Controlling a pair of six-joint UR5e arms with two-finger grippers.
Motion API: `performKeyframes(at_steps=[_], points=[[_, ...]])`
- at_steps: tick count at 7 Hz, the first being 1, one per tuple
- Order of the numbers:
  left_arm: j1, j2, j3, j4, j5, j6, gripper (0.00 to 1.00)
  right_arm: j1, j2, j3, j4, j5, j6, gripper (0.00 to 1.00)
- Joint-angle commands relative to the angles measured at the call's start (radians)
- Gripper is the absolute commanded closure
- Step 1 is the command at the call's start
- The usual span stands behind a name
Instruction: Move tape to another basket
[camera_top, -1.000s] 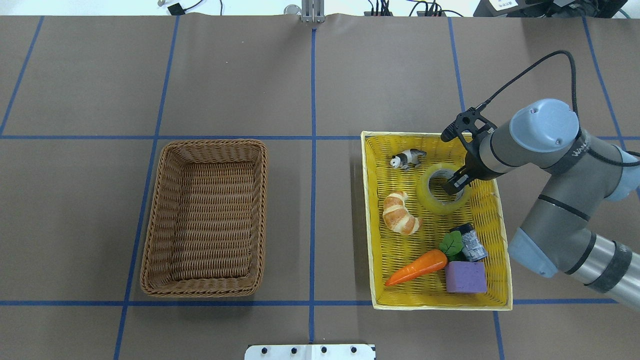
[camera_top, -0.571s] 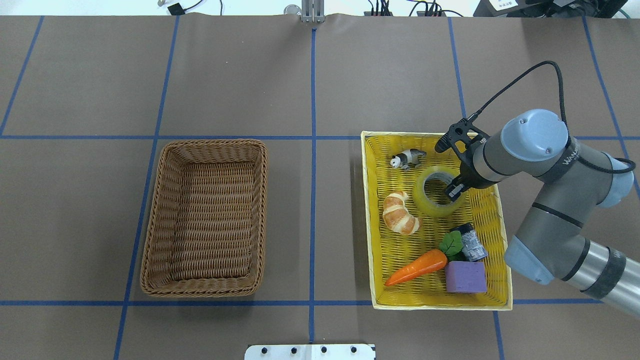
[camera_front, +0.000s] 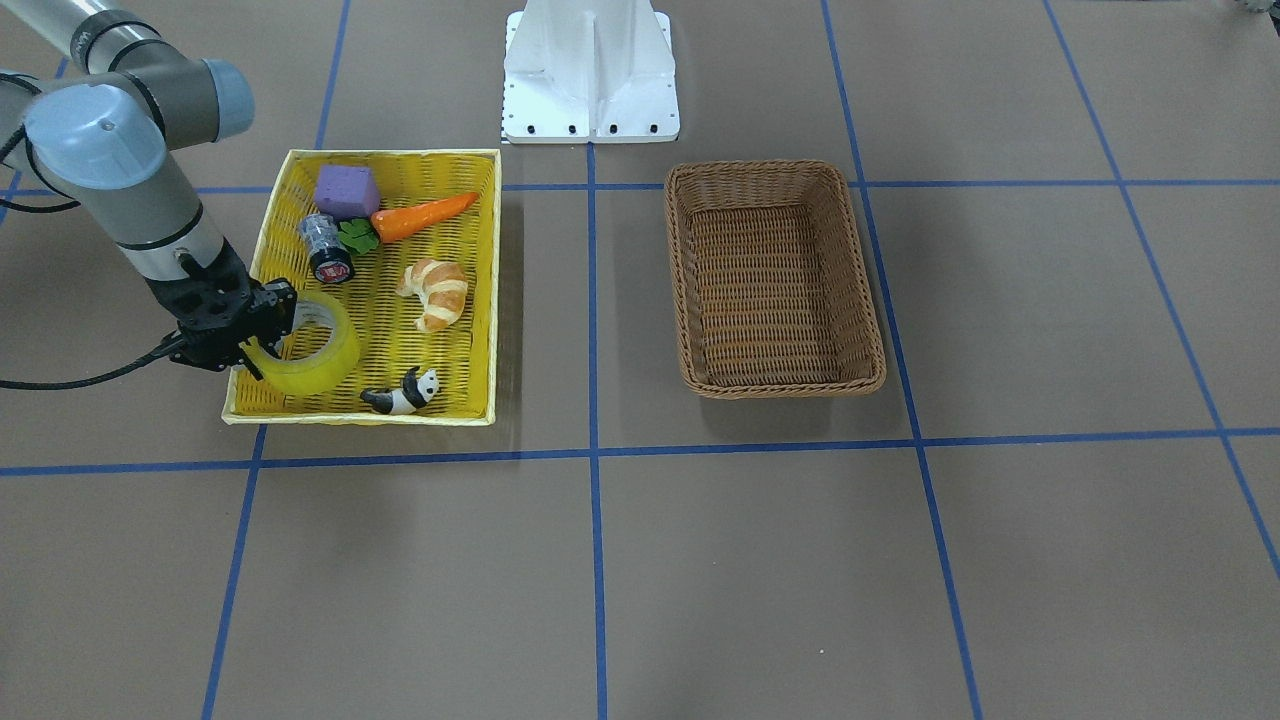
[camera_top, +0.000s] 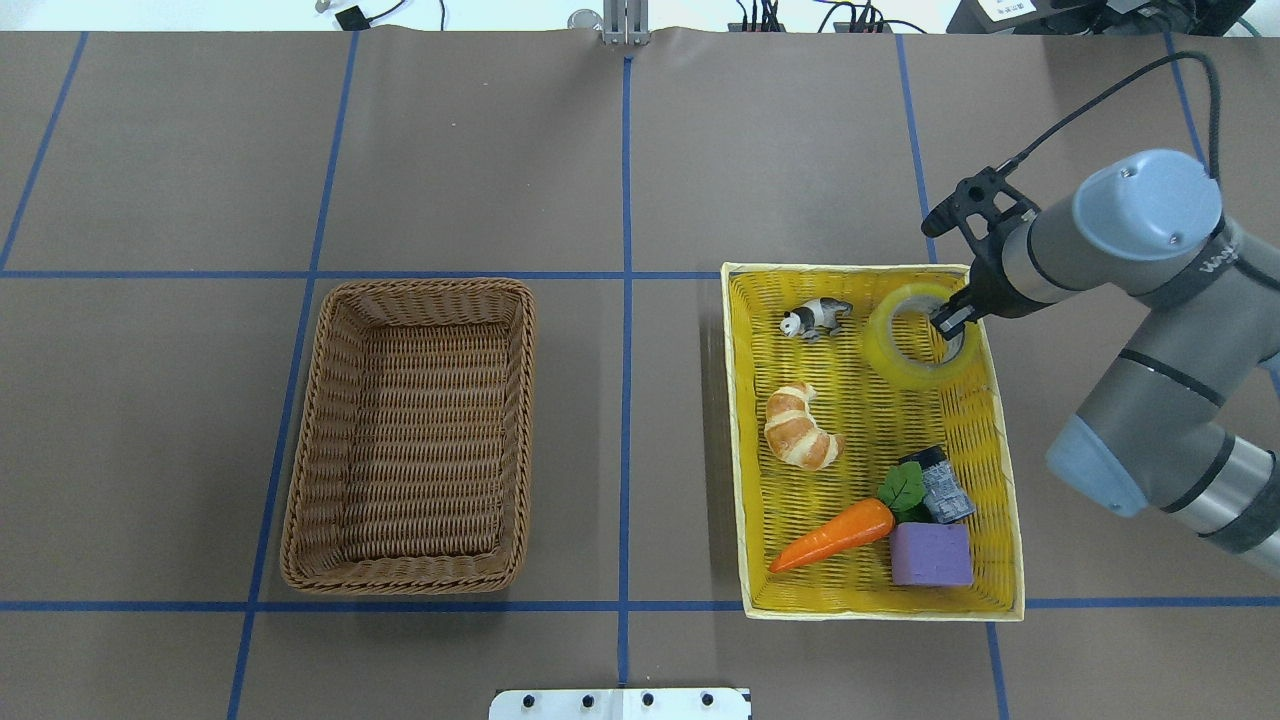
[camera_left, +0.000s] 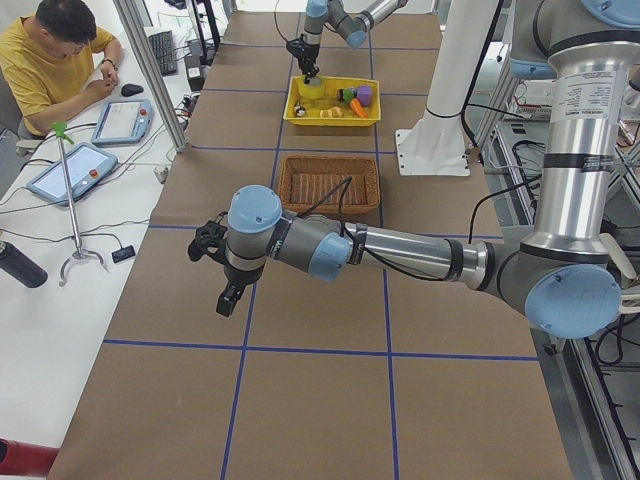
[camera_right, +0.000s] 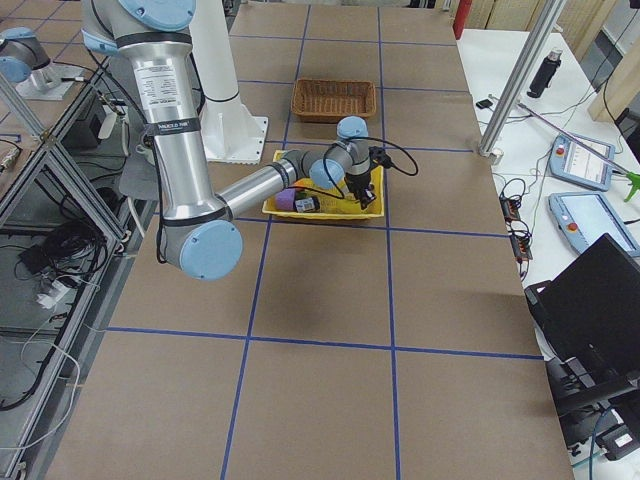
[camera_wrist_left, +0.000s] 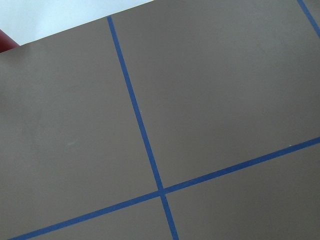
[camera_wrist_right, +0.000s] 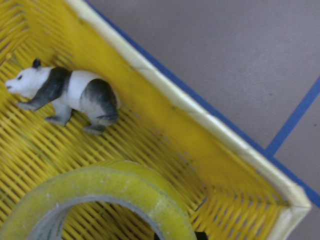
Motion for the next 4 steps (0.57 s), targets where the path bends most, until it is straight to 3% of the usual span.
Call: performKeyframes(at_steps=[1,2,4], points=[[0.001,0.0,0.001,-0.036,0.001,0.001,0.01,0.102,0.025,0.045,0.007,0.02,0.049,1.0],[0.001,0.0,-0.001,-0.074,0.0,0.001,0.01,0.102,0.057,0.039,0.007,0.017,0.15,1.0],[0.036,0.002,-0.007,-0.192,-0.133,-0.005,0.01,0.08,0.155,0.039,0.01,0.014,0.314,1.0]])
